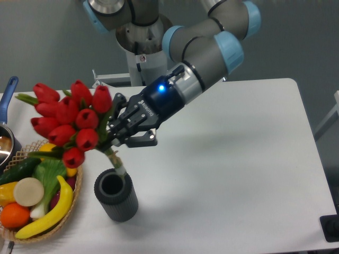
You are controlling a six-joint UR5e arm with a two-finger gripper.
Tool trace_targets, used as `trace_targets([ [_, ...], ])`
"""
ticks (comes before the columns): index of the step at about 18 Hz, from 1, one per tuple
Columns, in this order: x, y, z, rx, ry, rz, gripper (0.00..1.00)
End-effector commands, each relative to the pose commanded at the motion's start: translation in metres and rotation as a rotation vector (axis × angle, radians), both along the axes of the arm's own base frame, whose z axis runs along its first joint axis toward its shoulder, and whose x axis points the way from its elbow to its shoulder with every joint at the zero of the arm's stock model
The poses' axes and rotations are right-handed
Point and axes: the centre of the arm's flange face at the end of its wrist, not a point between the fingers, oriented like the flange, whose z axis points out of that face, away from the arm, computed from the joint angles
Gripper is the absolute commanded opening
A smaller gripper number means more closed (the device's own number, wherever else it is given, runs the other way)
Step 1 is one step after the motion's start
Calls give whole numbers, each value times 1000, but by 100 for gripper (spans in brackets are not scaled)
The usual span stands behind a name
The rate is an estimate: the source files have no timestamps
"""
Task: Insert the flowers into the vase
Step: 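Lower the tulip stems down into the grey vase opening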
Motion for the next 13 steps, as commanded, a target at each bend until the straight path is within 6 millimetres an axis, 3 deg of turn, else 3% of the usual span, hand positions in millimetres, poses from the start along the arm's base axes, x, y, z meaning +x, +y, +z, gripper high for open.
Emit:
trace_targets([
  [13, -10, 10, -43, -23, -82, -15, 13],
])
